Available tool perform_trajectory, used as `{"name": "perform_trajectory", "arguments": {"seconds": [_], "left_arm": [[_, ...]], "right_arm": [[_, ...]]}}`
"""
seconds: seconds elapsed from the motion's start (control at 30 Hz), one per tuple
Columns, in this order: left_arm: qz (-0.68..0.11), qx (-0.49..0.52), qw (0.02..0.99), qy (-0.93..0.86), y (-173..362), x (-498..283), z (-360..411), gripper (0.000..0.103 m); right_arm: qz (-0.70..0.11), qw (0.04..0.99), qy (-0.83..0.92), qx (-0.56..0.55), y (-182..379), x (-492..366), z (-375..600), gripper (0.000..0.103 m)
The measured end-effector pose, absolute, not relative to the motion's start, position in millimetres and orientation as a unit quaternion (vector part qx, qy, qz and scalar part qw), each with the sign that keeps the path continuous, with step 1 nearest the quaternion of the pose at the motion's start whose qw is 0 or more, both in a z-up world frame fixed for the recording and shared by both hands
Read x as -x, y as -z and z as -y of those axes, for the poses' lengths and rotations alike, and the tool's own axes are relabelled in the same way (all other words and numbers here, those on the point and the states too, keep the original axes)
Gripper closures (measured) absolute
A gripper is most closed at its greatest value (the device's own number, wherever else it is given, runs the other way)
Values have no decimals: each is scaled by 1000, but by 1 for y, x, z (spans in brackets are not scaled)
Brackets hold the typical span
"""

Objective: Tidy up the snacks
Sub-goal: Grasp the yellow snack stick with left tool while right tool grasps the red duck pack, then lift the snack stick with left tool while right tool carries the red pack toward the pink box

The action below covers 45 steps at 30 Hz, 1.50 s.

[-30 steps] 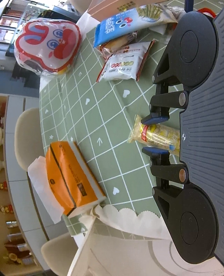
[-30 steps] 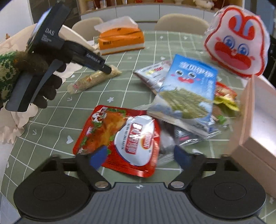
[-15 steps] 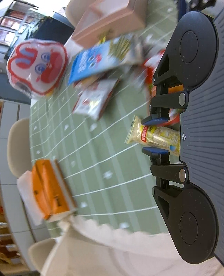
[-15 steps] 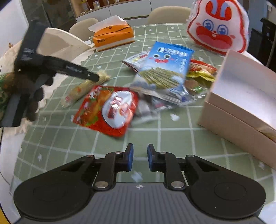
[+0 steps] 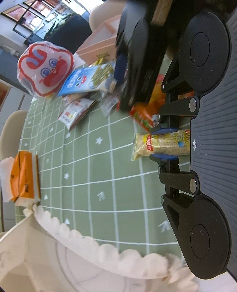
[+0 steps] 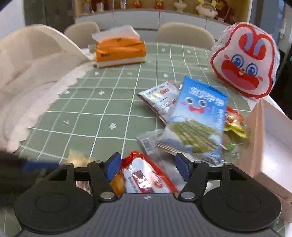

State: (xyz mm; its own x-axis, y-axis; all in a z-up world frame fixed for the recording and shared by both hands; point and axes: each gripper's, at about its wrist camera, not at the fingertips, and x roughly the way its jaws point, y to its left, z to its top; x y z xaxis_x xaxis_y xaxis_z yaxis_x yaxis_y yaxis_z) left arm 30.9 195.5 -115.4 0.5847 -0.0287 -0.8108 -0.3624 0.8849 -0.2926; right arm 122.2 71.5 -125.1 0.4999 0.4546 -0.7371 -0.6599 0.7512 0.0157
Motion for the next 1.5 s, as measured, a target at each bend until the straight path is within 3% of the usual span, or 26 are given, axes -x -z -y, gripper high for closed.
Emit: {"name": "perform_trajectory", "arguments": {"seconds": [0.23,0.53,0.73,0.9,1.17,1.27,1.37,1.5], "left_arm": [[-448,253,854,-78,117,-16,-178,77],[-440,186,871,-116,110,-6,-151,79],[-448,175,867,-129,109,0,-155,79],[-449,178,866,-130,110,2,-154,79],[-447,182,868,-117,112,4,-154,77],[-438,176,875,-110,113,8,-151,77],[-425,185,880,-101,117,15,-151,75],[-420,185,884,-87,118,20,-151,74]], "right_arm": [[-367,852,-339,155,124,-97,-47,32],[-396,835,-368,101,138,-86,18,24],[-347,836,-404,135,138,-91,0,17],[-402,814,-407,100,148,-113,-6,14],[-403,822,-396,77,153,-110,-4,10],[-409,815,-395,111,155,-106,-14,0],[-402,807,-399,168,155,-100,-29,0],[-402,809,-399,160,152,-101,-29,4]]}}
